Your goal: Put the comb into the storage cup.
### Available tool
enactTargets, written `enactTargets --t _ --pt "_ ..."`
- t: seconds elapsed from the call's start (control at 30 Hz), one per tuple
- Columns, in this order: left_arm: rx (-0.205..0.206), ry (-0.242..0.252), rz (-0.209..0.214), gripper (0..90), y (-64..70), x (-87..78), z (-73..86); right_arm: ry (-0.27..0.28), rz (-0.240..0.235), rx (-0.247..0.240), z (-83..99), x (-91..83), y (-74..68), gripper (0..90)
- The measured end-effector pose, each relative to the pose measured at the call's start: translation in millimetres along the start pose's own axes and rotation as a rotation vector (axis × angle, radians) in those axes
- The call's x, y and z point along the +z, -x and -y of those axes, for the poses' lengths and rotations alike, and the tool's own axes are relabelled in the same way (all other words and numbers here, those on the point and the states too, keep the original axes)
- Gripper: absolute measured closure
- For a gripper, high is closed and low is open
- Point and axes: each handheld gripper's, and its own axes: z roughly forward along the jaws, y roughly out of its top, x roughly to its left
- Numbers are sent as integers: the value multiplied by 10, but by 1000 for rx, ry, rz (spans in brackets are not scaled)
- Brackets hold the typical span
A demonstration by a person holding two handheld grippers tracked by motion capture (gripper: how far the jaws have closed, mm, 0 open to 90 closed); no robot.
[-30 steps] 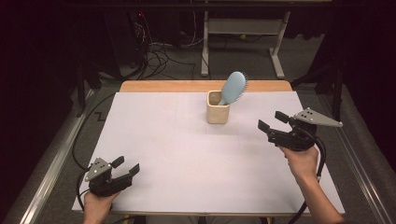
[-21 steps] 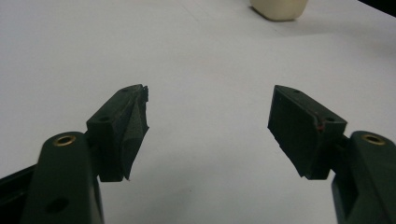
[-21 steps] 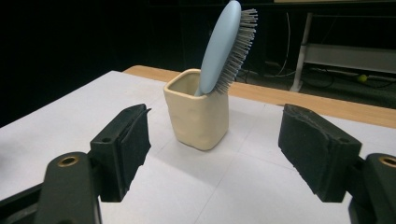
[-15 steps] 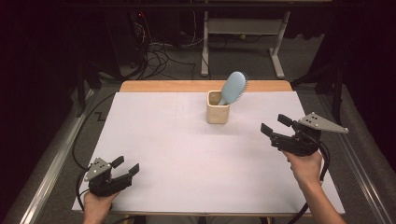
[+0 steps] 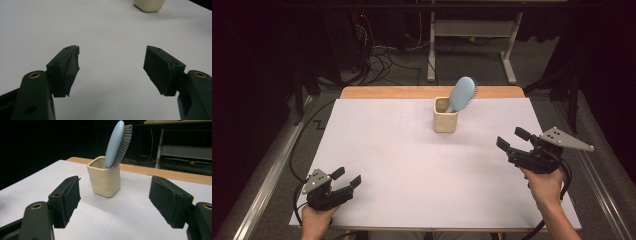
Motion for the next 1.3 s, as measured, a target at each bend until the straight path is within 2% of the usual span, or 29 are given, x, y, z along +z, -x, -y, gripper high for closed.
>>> enactTargets --t 0.63,1.3 --pt "0 4 0 290 3 -10 -4 32 12 14 109 -258 -1 259" --pt "-2 6 2 291 2 -13 -7 28 14 39 324 -418 -16 260"
